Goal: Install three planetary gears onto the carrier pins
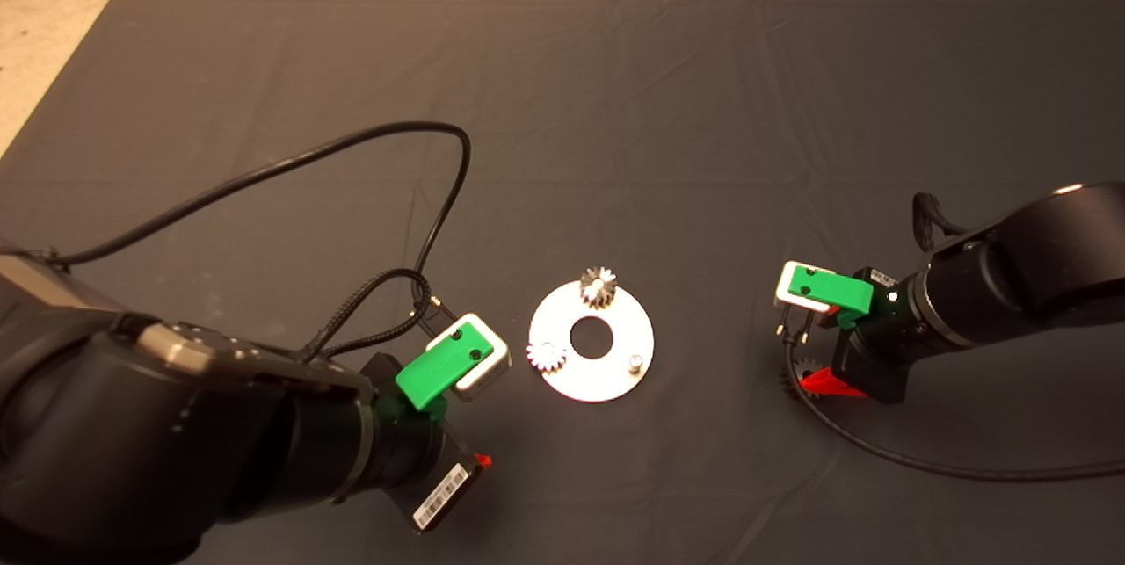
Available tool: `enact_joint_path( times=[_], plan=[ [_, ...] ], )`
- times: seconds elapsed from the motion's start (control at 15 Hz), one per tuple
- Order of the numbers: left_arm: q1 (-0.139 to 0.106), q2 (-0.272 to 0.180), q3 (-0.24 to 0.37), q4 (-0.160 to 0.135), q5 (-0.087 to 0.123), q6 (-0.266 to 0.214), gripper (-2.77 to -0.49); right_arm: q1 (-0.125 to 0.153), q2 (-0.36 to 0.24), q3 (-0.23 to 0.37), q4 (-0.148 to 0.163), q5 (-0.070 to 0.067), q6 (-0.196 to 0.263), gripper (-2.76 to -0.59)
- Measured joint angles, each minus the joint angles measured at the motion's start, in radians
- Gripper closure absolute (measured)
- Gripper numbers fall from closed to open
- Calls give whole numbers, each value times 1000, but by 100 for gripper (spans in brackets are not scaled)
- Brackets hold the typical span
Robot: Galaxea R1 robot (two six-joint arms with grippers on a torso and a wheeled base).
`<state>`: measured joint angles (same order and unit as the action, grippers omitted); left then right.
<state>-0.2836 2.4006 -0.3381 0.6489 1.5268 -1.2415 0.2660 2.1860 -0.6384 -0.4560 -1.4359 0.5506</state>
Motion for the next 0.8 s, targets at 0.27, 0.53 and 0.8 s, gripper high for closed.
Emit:
enact_joint_path(
  times=[0.27, 0.53, 0.8],
  plan=[
    [-11, 4, 0, 0, -2, 3, -146, 0, -16, 39, 0, -2, 4, -187],
    [-27, -2, 0, 1, -30, 2, -146, -4, -15, 45, 0, -9, 4, -187],
    [-28, -2, 0, 2, -50, 3, -146, -28, -15, 60, 0, -47, 4, -187]
  ],
)
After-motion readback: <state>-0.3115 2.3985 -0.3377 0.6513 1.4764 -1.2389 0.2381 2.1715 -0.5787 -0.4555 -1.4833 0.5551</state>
